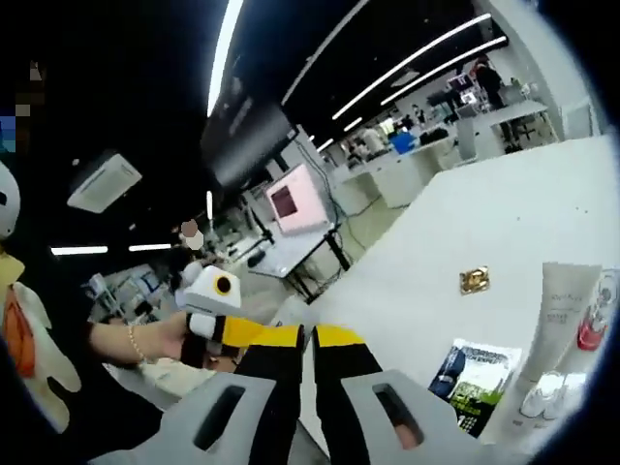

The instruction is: Arrange the skincare products in the storage area until every visible bottle or jar stands upright without overlapping.

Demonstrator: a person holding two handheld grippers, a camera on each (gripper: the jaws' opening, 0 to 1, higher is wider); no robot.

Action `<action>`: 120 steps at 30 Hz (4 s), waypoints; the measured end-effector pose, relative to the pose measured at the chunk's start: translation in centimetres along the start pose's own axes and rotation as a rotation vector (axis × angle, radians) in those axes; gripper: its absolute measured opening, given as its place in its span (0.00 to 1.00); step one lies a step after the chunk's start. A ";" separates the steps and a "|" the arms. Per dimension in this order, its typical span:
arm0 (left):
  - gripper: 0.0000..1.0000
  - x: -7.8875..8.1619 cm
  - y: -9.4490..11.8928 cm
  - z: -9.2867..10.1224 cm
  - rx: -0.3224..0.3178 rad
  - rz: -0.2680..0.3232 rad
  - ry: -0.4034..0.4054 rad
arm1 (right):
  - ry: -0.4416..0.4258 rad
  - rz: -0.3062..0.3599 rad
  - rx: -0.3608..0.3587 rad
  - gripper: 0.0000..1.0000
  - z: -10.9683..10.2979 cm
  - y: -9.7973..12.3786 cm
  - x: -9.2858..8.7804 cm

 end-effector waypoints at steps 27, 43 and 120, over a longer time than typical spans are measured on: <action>0.05 -1.4 -1.0 -4.4 0.391 -0.152 -0.099 | 0.288 -0.228 -0.176 0.01 1.4 -4.9 -4.1; 0.05 -1.6 -2.4 -8.3 0.447 -0.230 -0.093 | 0.294 -0.320 -0.212 0.01 4.4 -7.2 -7.0; 0.11 -1.9 -7.4 -11.5 0.531 -0.569 -0.774 | 0.330 -0.443 -0.247 0.01 8.4 -11.6 -12.6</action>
Point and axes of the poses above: the point that each gripper's makers call its tool centre point, and the gripper's own axes: y roughly backward along the fingers, z roughly to its right, x roughly out of its top, the point moved 10 cm from there along y, roughly backward along the fingers, and after that the axes turned 7 degrees about -z, right-handed, at the moved point
